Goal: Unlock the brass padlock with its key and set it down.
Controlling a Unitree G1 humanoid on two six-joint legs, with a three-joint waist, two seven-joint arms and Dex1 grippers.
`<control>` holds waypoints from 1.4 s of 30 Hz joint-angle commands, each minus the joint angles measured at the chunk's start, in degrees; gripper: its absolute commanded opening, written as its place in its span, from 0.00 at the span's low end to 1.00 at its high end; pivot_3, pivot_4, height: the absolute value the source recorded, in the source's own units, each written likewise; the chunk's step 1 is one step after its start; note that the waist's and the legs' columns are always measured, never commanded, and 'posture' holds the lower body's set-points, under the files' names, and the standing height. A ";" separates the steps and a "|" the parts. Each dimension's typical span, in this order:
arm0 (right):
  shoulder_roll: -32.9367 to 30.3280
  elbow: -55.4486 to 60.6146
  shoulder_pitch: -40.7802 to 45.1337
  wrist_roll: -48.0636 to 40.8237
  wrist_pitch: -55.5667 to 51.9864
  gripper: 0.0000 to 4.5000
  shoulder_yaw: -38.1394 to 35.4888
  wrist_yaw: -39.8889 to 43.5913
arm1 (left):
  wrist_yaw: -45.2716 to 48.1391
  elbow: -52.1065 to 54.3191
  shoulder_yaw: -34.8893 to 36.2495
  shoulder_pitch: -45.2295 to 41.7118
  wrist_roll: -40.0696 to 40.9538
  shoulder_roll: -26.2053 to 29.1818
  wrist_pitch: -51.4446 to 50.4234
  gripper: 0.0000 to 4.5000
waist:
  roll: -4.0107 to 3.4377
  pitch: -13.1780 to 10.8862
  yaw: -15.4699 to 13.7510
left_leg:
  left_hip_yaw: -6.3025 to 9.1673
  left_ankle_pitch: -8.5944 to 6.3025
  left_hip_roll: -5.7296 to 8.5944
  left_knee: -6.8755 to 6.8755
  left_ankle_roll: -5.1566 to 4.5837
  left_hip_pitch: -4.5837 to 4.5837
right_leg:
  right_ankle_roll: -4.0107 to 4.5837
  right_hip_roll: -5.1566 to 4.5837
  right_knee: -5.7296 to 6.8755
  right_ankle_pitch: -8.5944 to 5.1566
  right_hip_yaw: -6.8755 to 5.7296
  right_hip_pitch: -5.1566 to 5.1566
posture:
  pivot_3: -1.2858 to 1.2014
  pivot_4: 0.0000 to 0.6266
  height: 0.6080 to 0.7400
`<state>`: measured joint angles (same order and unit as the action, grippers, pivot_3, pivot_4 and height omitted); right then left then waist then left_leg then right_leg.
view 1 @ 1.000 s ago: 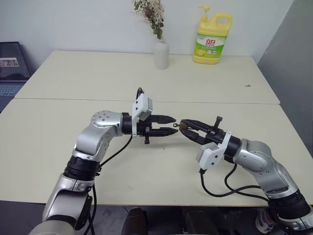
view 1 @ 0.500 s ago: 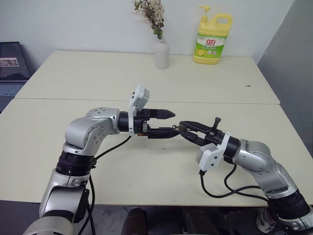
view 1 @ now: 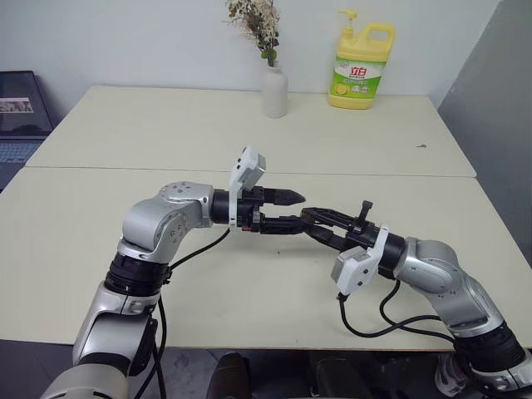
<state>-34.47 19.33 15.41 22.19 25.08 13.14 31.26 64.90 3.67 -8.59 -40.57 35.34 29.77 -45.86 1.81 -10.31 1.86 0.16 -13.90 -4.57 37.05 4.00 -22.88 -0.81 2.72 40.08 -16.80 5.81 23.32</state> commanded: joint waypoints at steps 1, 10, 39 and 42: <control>0.34 1.88 1.23 -1.14 1.05 0.21 -0.30 -0.01 | 1.52 0.52 -0.49 -1.28 0.12 0.01 0.46 0.58 | 0.00 0.00 0.01 | 0.00 0.00 0.00 0.00 0.00 0.00 | 0.00 0.00 0.00 0.00 0.00 0.00 | 0.52 0.24 1.00; 0.68 1.89 1.40 -1.11 1.30 0.21 -0.10 -0.08 | 2.37 0.01 -1.18 -1.19 -0.97 -0.19 1.33 0.04 | 0.00 0.00 0.00 | 0.00 0.00 0.00 0.00 0.00 0.00 | 0.00 0.00 0.00 0.00 0.00 0.00 | 0.52 0.24 1.00; -6.64 10.24 -4.55 -23.71 -11.93 0.22 -8.16 11.81 | 2.88 -2.20 -0.69 0.00 -3.76 -0.27 5.90 0.04 | -0.01 0.00 0.19 | 0.04 0.00 0.01 0.01 -0.01 0.05 | -0.04 0.01 0.02 0.00 -0.01 -0.05 | 0.52 0.24 1.00; -6.00 9.76 -3.33 -25.35 -13.31 0.00 -7.41 12.71 | 3.64 -1.74 -0.74 -0.01 -3.57 0.03 5.66 0.04 | -0.01 0.00 -0.01 | 0.04 0.00 0.02 0.02 -0.01 0.04 | -0.04 0.01 0.01 0.00 -0.01 -0.06 | 0.52 0.24 1.00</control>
<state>-40.69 27.49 11.11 -1.33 12.36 5.89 43.58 67.64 0.06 -9.65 -40.18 31.27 29.34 -40.80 1.80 -10.32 1.84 0.19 -13.90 -4.55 37.07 3.99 -22.85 -0.85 2.73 40.09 -16.80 5.80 23.26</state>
